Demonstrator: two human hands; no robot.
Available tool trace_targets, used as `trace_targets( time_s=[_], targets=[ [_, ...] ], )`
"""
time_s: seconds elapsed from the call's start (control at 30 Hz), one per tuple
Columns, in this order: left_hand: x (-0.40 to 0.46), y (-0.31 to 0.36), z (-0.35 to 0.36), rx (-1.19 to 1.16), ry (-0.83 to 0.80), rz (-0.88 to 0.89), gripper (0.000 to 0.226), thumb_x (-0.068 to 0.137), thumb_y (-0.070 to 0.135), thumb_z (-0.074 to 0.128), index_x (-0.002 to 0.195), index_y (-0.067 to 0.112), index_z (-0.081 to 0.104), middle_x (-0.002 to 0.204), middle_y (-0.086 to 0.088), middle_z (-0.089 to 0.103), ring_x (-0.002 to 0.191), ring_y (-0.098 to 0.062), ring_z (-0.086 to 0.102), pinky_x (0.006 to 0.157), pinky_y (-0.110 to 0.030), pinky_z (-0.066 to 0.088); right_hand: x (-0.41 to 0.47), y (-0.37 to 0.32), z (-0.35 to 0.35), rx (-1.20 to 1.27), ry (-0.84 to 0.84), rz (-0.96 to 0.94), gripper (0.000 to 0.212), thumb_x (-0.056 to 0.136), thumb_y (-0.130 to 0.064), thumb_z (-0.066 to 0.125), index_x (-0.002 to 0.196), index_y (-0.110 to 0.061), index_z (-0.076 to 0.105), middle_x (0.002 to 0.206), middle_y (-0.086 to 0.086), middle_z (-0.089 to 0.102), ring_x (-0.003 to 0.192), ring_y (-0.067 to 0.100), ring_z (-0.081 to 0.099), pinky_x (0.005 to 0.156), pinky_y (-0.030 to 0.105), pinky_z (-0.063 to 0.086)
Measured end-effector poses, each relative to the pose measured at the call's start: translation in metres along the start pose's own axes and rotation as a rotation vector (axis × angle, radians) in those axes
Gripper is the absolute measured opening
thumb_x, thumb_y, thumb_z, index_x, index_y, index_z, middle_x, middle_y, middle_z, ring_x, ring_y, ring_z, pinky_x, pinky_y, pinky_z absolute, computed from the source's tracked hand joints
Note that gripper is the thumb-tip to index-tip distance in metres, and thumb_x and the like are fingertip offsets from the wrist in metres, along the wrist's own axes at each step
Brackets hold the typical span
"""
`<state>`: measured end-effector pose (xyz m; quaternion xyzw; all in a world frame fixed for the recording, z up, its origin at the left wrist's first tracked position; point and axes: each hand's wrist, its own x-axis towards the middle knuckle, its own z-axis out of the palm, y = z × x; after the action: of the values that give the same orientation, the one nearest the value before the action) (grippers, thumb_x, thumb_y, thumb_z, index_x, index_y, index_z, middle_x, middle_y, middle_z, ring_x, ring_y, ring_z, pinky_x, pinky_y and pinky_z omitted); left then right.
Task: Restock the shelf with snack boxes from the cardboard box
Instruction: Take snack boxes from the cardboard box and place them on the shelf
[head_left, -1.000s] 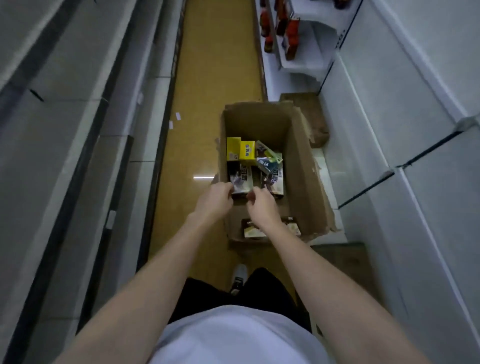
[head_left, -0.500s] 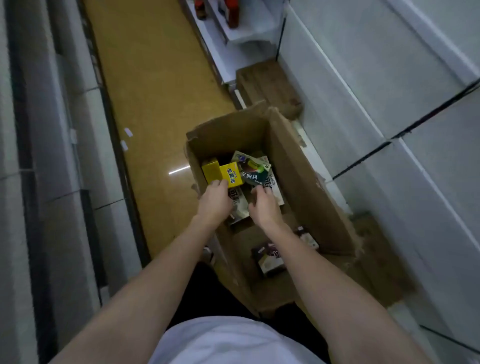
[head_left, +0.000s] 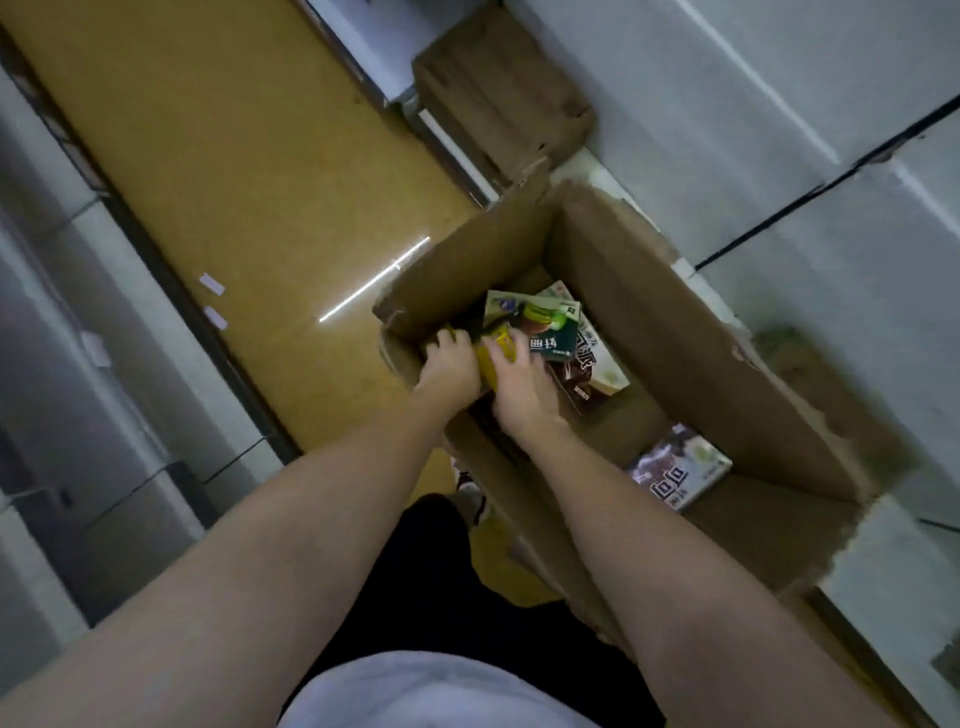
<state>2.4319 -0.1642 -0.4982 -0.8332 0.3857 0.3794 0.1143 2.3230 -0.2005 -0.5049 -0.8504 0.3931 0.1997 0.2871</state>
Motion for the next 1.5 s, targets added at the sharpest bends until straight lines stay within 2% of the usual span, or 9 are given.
trace_targets(
  time_s=[0.23, 0.4, 0.53, 0.63, 0.8, 0.87, 0.97, 1.2, 1.5],
  targets=[
    [0.048, -0.014, 0.004, 0.318, -0.145, 0.026, 0.054, 0.102, 0.029, 0.04, 0.153, 0.031, 0.023, 0.152, -0.019, 0.031, 0.14, -0.039, 0.024, 0.105, -0.046, 0.033, 0.022, 0.013, 0.013, -0.137, -0.01, -0.016, 0.099, 0.082, -0.011, 0.075, 0.155, -0.035, 0.012, 0.163, 0.005, -0.005, 0.136, 0.038, 0.031, 0.101, 0.047, 0.043],
    [0.06, -0.006, 0.001, 0.437, -0.131, 0.038, 0.04, 0.102, 0.028, 0.04, 0.141, 0.023, 0.046, 0.141, -0.012, 0.048, 0.129, -0.034, 0.046, 0.099, -0.042, 0.04, 0.026, 0.019, 0.016, -0.214, -0.012, -0.05, 0.11, 0.072, -0.011, 0.083, 0.154, -0.031, 0.012, 0.162, 0.011, 0.005, 0.136, 0.039, 0.033, 0.097, 0.047, 0.045],
    [0.052, -0.002, -0.006, 0.356, -0.132, 0.072, 0.042, 0.102, 0.019, 0.037, 0.143, 0.026, 0.044, 0.139, -0.014, 0.042, 0.121, -0.038, 0.051, 0.089, -0.045, 0.046, 0.018, 0.027, 0.005, -0.268, 0.023, -0.046, 0.107, 0.066, -0.011, 0.085, 0.15, -0.028, 0.02, 0.154, 0.018, 0.021, 0.124, 0.04, 0.048, 0.093, 0.045, 0.048],
    [0.041, 0.007, -0.013, 0.247, -0.134, 0.076, 0.048, 0.103, 0.017, 0.034, 0.147, 0.036, 0.039, 0.146, -0.013, 0.027, 0.124, -0.043, 0.043, 0.095, -0.05, 0.043, 0.006, 0.037, -0.012, -0.266, 0.039, -0.034, 0.101, 0.07, -0.012, 0.083, 0.149, -0.029, 0.021, 0.149, 0.021, 0.03, 0.121, 0.041, 0.052, 0.092, 0.046, 0.049],
    [0.005, 0.04, -0.022, 0.069, -0.08, 0.012, 0.055, 0.099, 0.006, 0.039, 0.143, 0.04, 0.042, 0.147, -0.01, 0.019, 0.136, -0.043, 0.02, 0.097, -0.059, 0.034, -0.023, 0.065, -0.044, -0.203, 0.078, -0.03, 0.093, 0.073, -0.009, 0.078, 0.147, -0.028, 0.024, 0.155, 0.016, 0.021, 0.125, 0.04, 0.048, 0.092, 0.047, 0.049],
    [-0.01, 0.054, -0.02, -0.01, -0.055, -0.041, 0.045, 0.097, 0.024, 0.048, 0.139, 0.036, 0.045, 0.142, -0.009, 0.023, 0.133, -0.044, 0.021, 0.096, -0.058, 0.035, -0.038, 0.077, -0.054, -0.193, 0.121, -0.063, 0.09, 0.072, -0.01, 0.078, 0.144, -0.027, 0.027, 0.157, 0.01, 0.016, 0.123, 0.039, 0.049, 0.087, 0.045, 0.051],
    [-0.037, 0.075, -0.014, -0.177, 0.05, -0.124, 0.04, 0.096, 0.047, 0.046, 0.129, 0.027, 0.056, 0.136, -0.009, 0.032, 0.128, -0.048, 0.025, 0.101, -0.057, 0.035, -0.063, 0.093, -0.07, -0.228, 0.165, -0.145, 0.086, 0.075, -0.016, 0.078, 0.144, -0.023, 0.026, 0.157, 0.006, 0.019, 0.122, 0.037, 0.05, 0.084, 0.045, 0.053],
    [-0.125, 0.084, 0.008, -0.563, 0.349, -0.3, 0.04, 0.086, 0.041, 0.048, 0.124, 0.036, 0.059, 0.136, -0.003, 0.04, 0.117, -0.041, 0.039, 0.096, -0.048, 0.04, -0.125, 0.098, -0.101, -0.309, 0.205, -0.426, 0.092, 0.076, -0.047, 0.078, 0.145, -0.015, 0.027, 0.144, 0.007, 0.039, 0.122, 0.031, 0.051, 0.087, 0.042, 0.048],
    [-0.281, 0.025, 0.041, -0.798, 0.741, -0.518, 0.047, 0.096, 0.027, 0.05, 0.142, 0.036, 0.047, 0.13, -0.016, 0.049, 0.13, -0.032, 0.039, 0.11, -0.039, 0.024, -0.211, 0.009, -0.101, -0.32, 0.21, -0.801, 0.093, 0.075, -0.046, 0.08, 0.144, -0.016, 0.026, 0.134, 0.008, 0.038, 0.118, 0.033, 0.051, 0.082, 0.045, 0.053]
  ],
)
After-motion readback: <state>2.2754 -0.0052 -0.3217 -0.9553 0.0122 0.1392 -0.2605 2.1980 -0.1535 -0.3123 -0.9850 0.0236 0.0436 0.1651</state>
